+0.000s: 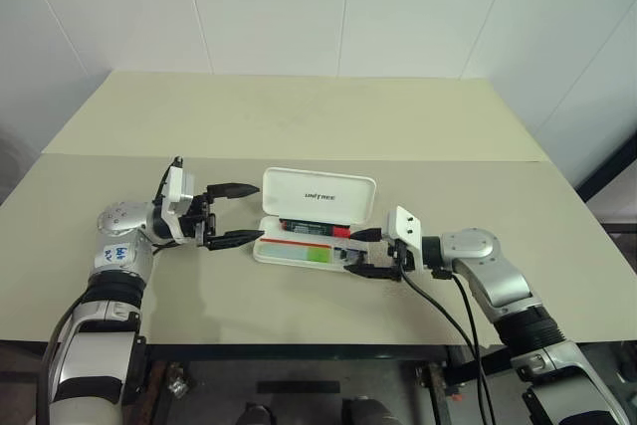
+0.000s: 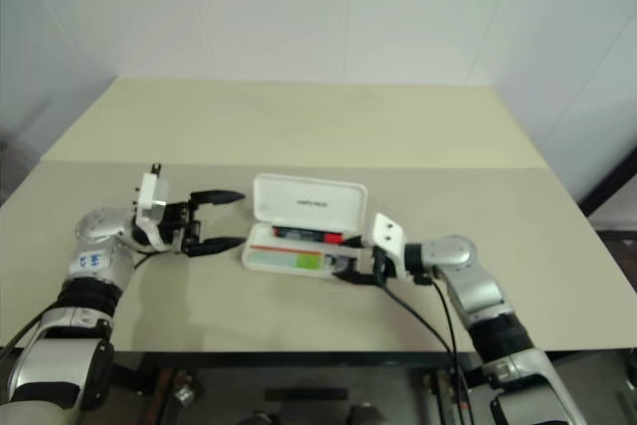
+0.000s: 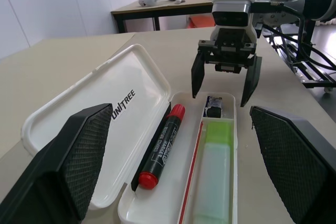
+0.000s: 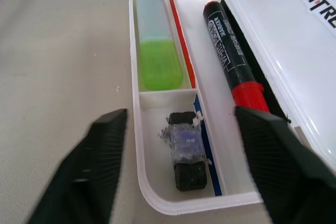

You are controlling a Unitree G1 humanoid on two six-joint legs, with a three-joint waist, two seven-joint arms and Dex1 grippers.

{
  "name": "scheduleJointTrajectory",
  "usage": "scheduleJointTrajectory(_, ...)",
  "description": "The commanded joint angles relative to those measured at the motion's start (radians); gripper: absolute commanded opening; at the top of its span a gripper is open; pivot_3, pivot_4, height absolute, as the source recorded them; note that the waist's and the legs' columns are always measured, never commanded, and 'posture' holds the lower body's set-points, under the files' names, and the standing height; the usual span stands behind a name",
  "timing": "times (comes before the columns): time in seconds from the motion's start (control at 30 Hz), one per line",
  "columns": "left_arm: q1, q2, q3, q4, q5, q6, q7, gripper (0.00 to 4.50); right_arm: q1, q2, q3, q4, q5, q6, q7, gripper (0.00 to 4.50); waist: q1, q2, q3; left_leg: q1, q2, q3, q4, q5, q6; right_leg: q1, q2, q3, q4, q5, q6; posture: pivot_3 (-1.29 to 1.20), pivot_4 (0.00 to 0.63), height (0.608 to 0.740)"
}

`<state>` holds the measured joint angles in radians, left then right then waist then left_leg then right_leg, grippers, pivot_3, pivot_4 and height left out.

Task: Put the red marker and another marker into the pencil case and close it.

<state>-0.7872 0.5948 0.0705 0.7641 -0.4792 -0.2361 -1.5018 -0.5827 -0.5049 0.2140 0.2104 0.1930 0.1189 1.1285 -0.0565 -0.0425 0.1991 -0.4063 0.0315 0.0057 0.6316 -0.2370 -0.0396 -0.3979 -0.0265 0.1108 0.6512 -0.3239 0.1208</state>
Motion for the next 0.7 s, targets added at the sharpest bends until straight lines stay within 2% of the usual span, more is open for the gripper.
scheduleJointTrajectory(0.03,-0.001,0.002,0.020,-0.031,-0.002,0.003,-0.061,4.50,-0.006,-0.013,-0.046,-0.073,0.032,0.016,-0.008,4.46,0.000,0.000,0.000,0.000,0.000,0.000,0.000,0.000,0.000,0.000,0.000,0.000,0.000,0.000,0.000,0.00,0.150,0.740)
scheduleJointTrajectory(0.3,-0.007,-0.012,0.053,-0.049,-0.025,-0.009,-0.031,4.50,0.061,-0.026,-0.123,-0.306,0.136,0.151,-0.062,4.46,0.001,0.000,0.000,0.000,0.001,-0.001,0.000,0.000,0.000,0.000,-0.001,0.000,0.000,0.000,0.000,0.00,0.150,0.740)
scheduleJointTrajectory(0.47,-0.061,-0.024,0.101,-0.001,-0.015,-0.047,0.009,4.50,0.132,0.010,-0.267,-0.475,0.277,0.197,-0.176,4.46,0.004,0.000,0.000,0.000,0.001,-0.001,0.000,0.000,0.000,0.000,-0.001,0.000,0.000,0.000,0.000,0.00,0.150,0.740)
scheduleJointTrajectory(0.57,-0.095,-0.018,0.110,0.054,0.006,-0.061,-0.003,4.50,0.196,-0.013,-0.340,-0.549,0.377,0.233,-0.169,4.46,0.005,0.000,0.000,0.000,0.000,-0.001,-0.001,0.000,0.000,0.000,-0.001,0.000,-0.001,0.000,0.000,0.00,0.150,0.740)
scheduleJointTrajectory(0.7,-0.166,-0.005,0.115,0.172,0.036,-0.083,-0.034,4.50,0.268,-0.087,-0.393,-0.578,0.431,0.237,-0.109,4.46,0.006,0.000,0.000,0.000,-0.001,0.000,-0.001,0.000,0.000,0.000,-0.001,0.000,-0.002,0.000,0.000,0.00,0.150,0.740)
